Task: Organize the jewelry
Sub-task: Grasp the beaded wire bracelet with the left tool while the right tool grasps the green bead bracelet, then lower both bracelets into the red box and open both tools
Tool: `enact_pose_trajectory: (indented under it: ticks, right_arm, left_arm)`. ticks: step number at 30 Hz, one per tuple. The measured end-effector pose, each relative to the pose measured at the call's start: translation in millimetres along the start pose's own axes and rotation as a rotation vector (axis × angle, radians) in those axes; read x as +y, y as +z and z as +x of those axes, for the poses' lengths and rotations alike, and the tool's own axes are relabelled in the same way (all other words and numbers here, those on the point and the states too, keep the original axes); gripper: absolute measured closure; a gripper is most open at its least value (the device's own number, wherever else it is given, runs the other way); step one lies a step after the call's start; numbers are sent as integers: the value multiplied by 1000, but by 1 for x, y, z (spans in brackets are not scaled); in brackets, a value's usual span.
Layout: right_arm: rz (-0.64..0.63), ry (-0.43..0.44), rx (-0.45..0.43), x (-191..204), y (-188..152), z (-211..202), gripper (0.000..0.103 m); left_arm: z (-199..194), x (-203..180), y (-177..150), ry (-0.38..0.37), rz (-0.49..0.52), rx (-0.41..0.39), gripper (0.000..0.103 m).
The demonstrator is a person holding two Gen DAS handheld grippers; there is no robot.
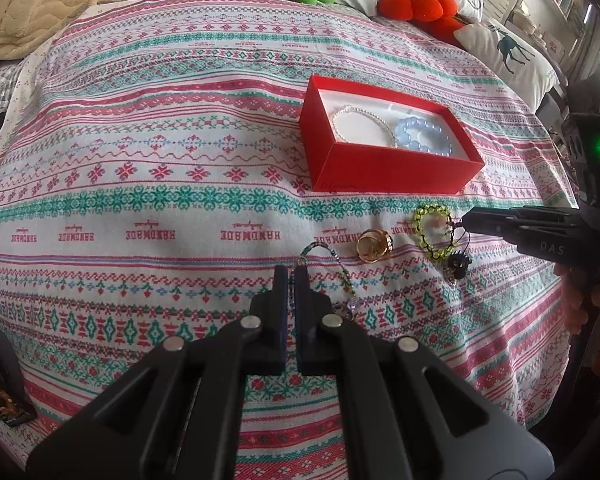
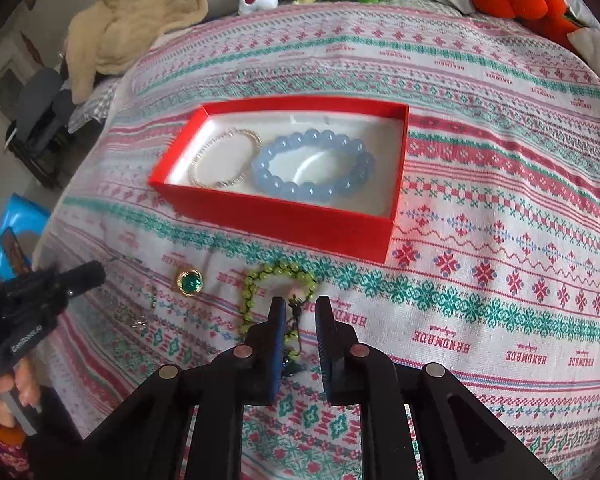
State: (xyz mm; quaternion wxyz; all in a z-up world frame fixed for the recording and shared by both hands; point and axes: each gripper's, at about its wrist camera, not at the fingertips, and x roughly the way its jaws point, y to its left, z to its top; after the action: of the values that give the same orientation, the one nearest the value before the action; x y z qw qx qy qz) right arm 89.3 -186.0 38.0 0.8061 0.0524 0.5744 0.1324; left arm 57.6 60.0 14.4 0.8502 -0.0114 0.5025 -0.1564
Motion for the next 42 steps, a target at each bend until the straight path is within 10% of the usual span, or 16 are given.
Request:
enact_pose_trajectory:
  ticks: [6, 9, 14, 18, 42]
  right_arm:
    - [10, -5, 41, 2, 0, 18, 44]
    - [0, -23, 25, 5, 3, 23, 44]
    - [-13, -91, 6, 15, 8, 35, 55]
    - [-24, -134, -2, 20, 14, 38, 86]
    - [33, 7, -120, 14, 19, -35, 87]
  left_arm:
    - [3, 2, -2, 3, -8, 10, 99]
    - [3, 2, -2, 3, -8, 10, 99]
    - [6, 1, -3, 8, -12, 18, 99]
    - [7, 0, -2, 9, -16, 17, 99]
    - [-30, -29, 31, -67, -7, -71, 99]
